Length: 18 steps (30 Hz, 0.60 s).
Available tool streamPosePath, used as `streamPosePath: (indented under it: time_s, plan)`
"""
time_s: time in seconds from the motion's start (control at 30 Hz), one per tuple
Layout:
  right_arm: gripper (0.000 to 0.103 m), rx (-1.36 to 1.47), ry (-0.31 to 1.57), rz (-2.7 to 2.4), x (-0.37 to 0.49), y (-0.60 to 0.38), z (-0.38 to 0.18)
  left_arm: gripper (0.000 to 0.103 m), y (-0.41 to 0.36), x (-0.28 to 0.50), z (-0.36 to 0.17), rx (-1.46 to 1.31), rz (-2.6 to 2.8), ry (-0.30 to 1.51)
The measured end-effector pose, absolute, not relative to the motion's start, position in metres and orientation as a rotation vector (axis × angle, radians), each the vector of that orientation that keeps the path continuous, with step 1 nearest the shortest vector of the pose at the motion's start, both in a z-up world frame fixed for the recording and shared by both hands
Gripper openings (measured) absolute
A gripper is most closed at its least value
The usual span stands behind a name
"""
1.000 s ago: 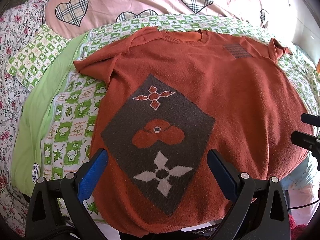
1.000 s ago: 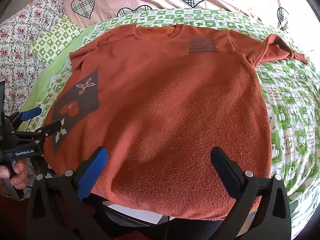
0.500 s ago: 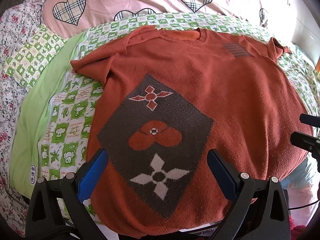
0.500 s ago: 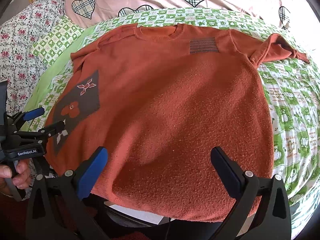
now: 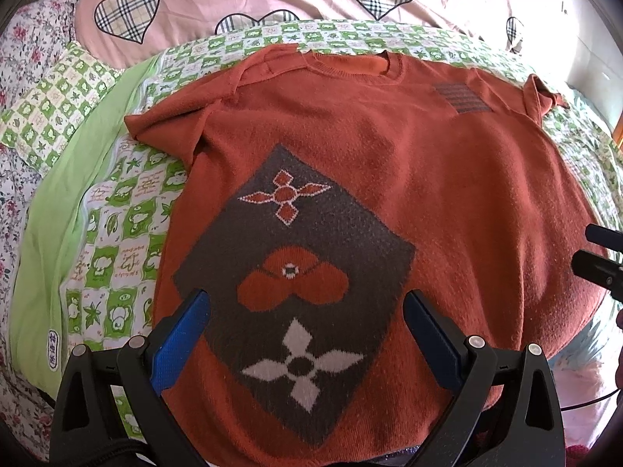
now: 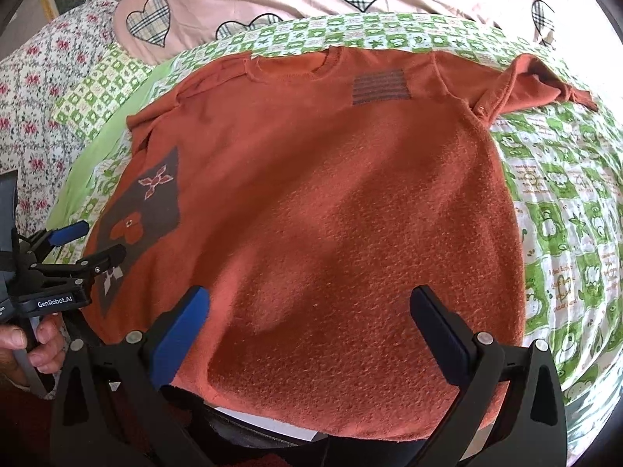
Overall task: Fold small clothes
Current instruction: 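Grasp the sweater sleeve cuff with the right gripper and lift it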
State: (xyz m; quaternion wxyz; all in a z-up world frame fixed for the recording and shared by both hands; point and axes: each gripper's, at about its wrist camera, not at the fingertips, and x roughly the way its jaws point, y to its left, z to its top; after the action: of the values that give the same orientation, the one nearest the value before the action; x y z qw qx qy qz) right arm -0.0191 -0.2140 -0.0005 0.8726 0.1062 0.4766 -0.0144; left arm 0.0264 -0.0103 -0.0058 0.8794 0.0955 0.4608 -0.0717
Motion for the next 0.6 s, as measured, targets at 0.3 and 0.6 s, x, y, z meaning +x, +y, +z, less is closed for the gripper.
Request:
streamPosePath:
  time_s: [0.3,0.6]
  plan:
    - [0.103,0.337,0.947,-0.114,-0.008,-0.281,0.014,0.099,-0.015,0.056,-0.001,0.204,-0.146,0.950]
    - [0.102,0.514,0.803,-0.254,0.055,-0.425,0.055,0.099,-0.021,0.097,0.009,0.198,-0.134,0.915]
